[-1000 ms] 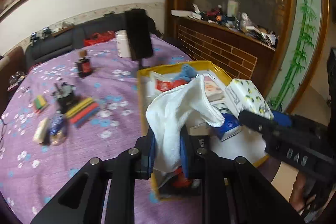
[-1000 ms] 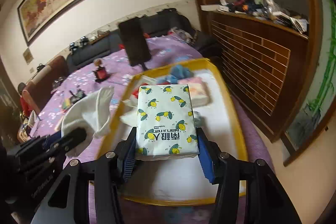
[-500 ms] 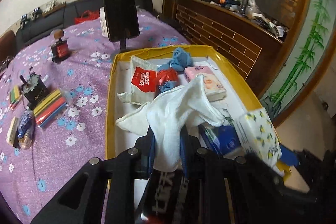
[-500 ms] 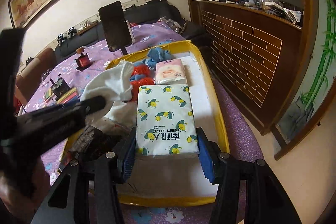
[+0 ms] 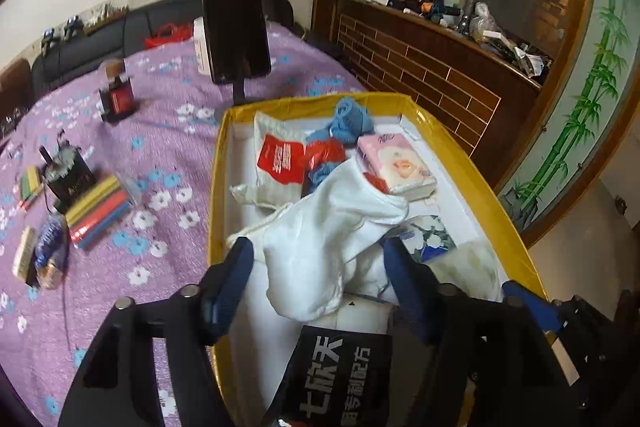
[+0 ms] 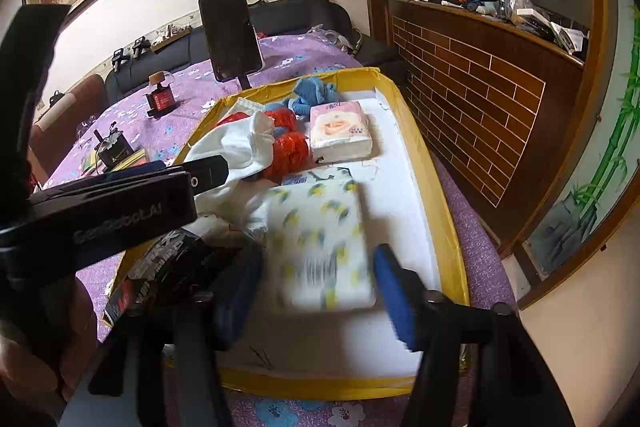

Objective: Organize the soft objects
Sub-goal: 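Carry the sock and lemon-print pack into the yellow tray and open both grippers, then move both grippers back over the remaining items on the table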

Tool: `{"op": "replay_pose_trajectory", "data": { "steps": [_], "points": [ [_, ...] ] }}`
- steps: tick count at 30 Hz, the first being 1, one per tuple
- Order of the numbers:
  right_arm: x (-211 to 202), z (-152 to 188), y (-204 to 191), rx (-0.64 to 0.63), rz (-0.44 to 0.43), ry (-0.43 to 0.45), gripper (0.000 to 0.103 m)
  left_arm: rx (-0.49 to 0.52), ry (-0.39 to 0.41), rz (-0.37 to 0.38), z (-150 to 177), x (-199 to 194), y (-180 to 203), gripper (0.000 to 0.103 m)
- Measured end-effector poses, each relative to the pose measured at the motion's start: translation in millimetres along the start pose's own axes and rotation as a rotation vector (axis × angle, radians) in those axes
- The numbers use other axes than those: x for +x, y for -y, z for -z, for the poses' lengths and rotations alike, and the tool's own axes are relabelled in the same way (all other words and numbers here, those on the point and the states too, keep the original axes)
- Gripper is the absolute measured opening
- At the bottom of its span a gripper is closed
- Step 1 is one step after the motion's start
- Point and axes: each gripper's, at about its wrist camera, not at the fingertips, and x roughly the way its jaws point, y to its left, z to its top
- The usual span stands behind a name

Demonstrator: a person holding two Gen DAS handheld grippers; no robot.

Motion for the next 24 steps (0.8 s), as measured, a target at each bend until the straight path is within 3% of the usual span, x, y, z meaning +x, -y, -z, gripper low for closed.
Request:
{"op": "replay_pose_trajectory", "data": {
  "steps": [14, 24],
  "points": [
    [-32, -15, -11, 0.014, -0.008, 0.096, 0.075, -0.021, 0.068, 0.055, 0, -44, -16, 0.068],
    [-36, -19, -47, -0.027, -0.053, 0.108, 0.075, -0.044, 0.116, 0.072, 15, -79, -49, 0.068]
  ]
}}
